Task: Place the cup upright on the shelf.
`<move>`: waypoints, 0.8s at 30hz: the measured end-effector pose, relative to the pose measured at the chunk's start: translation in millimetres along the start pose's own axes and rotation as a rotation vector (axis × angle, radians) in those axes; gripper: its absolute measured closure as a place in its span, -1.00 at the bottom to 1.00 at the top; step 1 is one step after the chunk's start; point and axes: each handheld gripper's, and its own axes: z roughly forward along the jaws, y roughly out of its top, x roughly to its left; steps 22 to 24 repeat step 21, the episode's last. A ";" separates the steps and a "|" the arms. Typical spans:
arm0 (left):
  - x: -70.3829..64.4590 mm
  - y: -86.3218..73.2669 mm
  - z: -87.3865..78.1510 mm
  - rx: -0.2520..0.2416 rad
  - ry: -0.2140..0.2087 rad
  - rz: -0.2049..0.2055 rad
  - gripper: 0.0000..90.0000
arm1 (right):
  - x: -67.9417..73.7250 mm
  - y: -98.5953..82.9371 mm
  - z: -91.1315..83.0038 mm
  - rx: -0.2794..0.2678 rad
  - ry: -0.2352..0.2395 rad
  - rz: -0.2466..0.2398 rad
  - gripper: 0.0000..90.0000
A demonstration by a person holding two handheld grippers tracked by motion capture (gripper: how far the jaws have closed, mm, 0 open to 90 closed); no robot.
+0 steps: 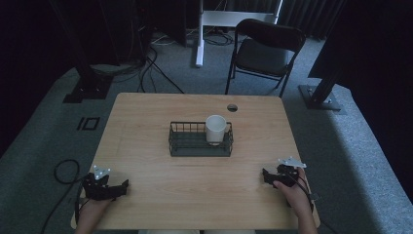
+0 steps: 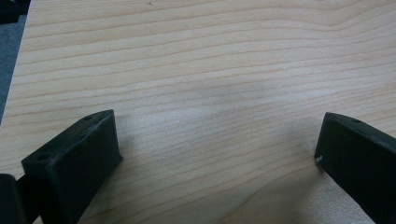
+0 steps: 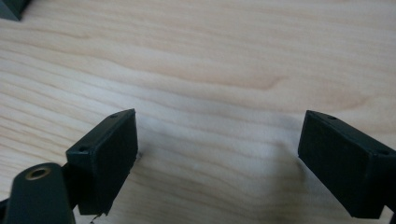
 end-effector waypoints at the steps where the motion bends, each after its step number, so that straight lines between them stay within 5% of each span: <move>1: 0.0 0.0 0.0 0.000 0.000 0.000 -1.00 | -0.5 -0.1 -0.3 -0.002 0.006 0.007 -0.74; 24: 0.0 0.0 0.0 0.000 0.000 0.001 -1.00 | -2.4 -1.2 -0.8 0.004 0.003 0.018 -0.75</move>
